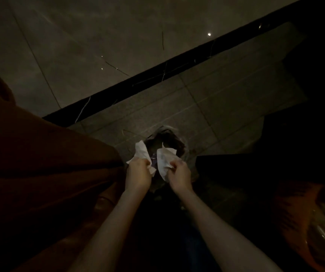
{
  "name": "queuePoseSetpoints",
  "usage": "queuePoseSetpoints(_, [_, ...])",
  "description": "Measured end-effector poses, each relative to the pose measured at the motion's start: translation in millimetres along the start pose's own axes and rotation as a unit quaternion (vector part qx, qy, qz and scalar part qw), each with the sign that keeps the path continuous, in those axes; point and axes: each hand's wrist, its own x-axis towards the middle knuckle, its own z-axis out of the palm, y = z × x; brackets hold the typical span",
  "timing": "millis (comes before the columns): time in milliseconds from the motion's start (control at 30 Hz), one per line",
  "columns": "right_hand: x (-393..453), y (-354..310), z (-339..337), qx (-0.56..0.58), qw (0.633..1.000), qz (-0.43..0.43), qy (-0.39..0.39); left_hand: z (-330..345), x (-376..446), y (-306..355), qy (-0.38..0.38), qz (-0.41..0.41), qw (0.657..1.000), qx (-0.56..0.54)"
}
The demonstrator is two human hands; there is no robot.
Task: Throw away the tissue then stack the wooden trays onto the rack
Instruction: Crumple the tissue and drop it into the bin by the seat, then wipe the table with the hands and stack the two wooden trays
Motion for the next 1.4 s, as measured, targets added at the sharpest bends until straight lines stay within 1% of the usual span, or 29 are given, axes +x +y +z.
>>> queuePoseSetpoints(100, [13, 4, 5, -0.060, 0.995, -0.002, -0.081, 13, 16, -5, -0.048, -0.016, 0.999, 0.007])
queuePoseSetpoints(200, [15, 2, 2, -0.052, 0.986, -0.009, -0.158, 20, 22, -7, -0.107, -0.040, 0.993, 0.033])
queuePoseSetpoints(267, [13, -3, -3, -0.040, 0.984, -0.020, -0.173, 22, 19, -6, -0.145, -0.013, 0.989, 0.038])
queuePoseSetpoints(333, [11, -7, -8, -0.031, 0.984, -0.024, -0.172, 21, 14, -6, -0.146, 0.012, 0.987, 0.061])
queuePoseSetpoints(433, [7, -15, -17, -0.033, 0.986, -0.029, -0.159, 13, 3, -6, -0.144, 0.020, 0.986, 0.079])
queuePoseSetpoints(600, [-23, -43, -43, -0.065, 0.987, -0.087, -0.120, -21, -27, 21, -0.095, 0.054, 0.989, 0.105])
queuePoseSetpoints(667, [-44, -58, -60, -0.109, 0.981, -0.126, -0.097, -39, -45, 39, -0.071, 0.067, 0.988, 0.119])
queuePoseSetpoints(767, [-84, -81, -90, -0.199, 0.959, -0.190, -0.069, -70, -81, 68, -0.019, 0.103, 0.982, 0.158])
queuePoseSetpoints(900, [-151, -110, -137, -0.291, 0.922, -0.255, -0.006, -112, -145, 104, 0.069, 0.166, 0.953, 0.242])
queuePoseSetpoints(1033, [-225, -123, -189, -0.289, 0.902, -0.315, 0.055, -140, -220, 139, 0.132, 0.224, 0.925, 0.278])
queuePoseSetpoints(1133, [-277, -113, -227, -0.261, 0.885, -0.369, 0.109, -145, -278, 162, 0.195, 0.269, 0.895, 0.299])
queuePoseSetpoints(1233, [-317, -86, -267, -0.242, 0.863, -0.407, 0.176, -130, -326, 184, 0.250, 0.320, 0.862, 0.304])
queuePoseSetpoints(1333, [-346, -41, -306, -0.247, 0.833, -0.424, 0.256, -98, -366, 206, 0.280, 0.381, 0.835, 0.282])
queuePoseSetpoints(1400, [-360, -2, -327, -0.246, 0.824, -0.412, 0.303, -72, -392, 223, 0.283, 0.412, 0.819, 0.281])
